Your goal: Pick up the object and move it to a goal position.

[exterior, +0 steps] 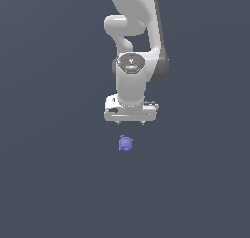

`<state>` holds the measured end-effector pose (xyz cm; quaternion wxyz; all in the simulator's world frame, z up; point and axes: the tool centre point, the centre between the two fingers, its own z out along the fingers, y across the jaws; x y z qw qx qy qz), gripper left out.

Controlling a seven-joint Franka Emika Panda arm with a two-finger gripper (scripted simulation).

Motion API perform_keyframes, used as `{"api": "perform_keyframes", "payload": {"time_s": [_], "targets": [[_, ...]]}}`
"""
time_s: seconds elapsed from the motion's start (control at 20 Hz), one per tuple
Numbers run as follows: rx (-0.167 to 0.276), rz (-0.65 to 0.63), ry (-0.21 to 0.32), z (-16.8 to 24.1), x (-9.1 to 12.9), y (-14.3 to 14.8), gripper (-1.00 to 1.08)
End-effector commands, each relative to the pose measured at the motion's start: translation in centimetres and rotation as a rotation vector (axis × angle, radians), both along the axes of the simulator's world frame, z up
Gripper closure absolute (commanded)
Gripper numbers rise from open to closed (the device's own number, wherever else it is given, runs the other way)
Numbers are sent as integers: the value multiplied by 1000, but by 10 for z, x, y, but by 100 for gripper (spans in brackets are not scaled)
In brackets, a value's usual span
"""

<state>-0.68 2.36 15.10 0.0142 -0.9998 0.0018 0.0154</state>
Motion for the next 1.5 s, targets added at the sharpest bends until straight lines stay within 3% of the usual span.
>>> {"api": "perform_keyframes", "payload": {"time_s": [0.0, 0.55, 0.9, 1.45], "targets": [[0, 0, 0, 0, 0, 0, -92], [23, 37, 24, 5, -8, 30, -92], [15, 18, 15, -5, 1, 21, -92], [-21, -50, -22, -50, 33, -11, -92]]}}
